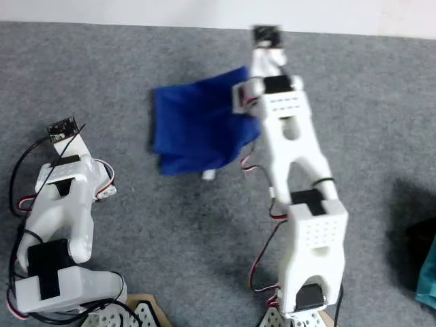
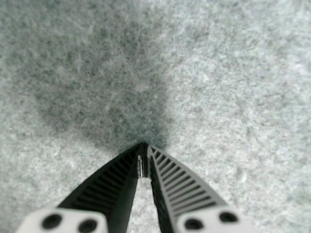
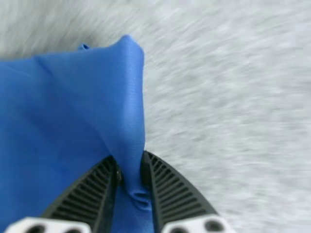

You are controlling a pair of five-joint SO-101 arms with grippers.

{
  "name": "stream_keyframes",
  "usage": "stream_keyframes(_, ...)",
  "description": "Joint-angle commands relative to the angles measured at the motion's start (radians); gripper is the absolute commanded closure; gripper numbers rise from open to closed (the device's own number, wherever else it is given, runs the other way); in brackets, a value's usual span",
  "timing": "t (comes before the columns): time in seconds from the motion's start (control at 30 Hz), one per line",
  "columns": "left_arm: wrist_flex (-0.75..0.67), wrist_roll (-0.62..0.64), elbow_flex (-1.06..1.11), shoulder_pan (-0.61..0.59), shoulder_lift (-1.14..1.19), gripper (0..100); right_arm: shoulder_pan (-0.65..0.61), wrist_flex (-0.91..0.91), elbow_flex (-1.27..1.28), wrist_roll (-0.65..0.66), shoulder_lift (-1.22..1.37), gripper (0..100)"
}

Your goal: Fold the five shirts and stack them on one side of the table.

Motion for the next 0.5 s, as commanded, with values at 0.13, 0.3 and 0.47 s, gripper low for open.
stream_keyframes(0.13, -0.043, -0.006, -0.007, 0.030, -0.018, 99, 0.177, 0.108, -0.047, 0.008, -0.229, 99.1)
stream_keyframes(0.3, -0.043, -0.009, -0.004, 0.044, -0.018, 99, 0.275, 0.188, -0.044, 0.008, -0.360, 99.1)
stream_keyframes(0.47, -0.043, -0.009, -0.004, 0.044, -0.018, 99, 0.423, 0.228, -0.039, 0.014, -0.452, 99.1)
